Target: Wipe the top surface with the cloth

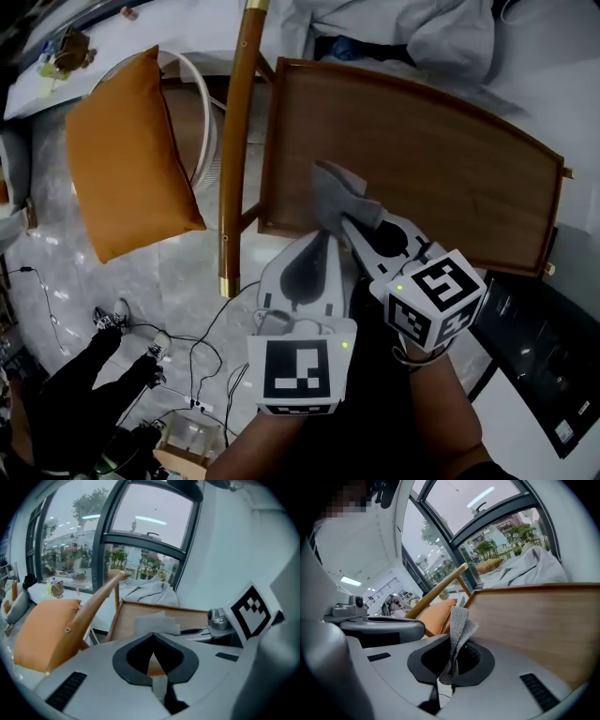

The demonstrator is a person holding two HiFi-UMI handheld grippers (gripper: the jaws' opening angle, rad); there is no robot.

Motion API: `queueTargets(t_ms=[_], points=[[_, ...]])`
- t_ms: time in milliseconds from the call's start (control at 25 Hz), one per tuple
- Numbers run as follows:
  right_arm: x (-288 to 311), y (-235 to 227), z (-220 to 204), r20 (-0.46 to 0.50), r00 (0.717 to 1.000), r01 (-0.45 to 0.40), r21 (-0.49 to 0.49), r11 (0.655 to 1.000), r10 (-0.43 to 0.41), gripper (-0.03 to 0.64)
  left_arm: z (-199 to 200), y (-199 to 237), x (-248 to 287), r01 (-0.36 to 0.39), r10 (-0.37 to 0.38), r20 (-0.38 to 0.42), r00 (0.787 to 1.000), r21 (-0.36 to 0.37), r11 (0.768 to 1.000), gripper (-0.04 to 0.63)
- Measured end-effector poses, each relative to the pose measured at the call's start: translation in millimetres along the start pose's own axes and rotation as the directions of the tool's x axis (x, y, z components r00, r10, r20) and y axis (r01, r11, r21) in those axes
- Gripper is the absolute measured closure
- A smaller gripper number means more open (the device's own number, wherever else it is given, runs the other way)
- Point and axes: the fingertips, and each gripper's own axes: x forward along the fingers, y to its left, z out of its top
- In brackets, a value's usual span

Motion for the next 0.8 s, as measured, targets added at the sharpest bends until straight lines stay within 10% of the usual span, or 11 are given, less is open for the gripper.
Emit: queueTargets(t_ms=[320,800], points=[[66.6,46.9,-16.0,-0.085,0.99,-0.114,-0.005,0.993,0.113,0.589,-6.5,38.7,-24.7,-0.033,0.034,0.02,0.999,-0.035,0.999,0.584],[67.2,15.9,-33.0,-0.182,0.983,0.021,-0.054,0.998,-0.03,0.589,-11.2,33.9,-13.8,-0.027,0.027,-0.002,1.0,-0.025,0.999,0.584]])
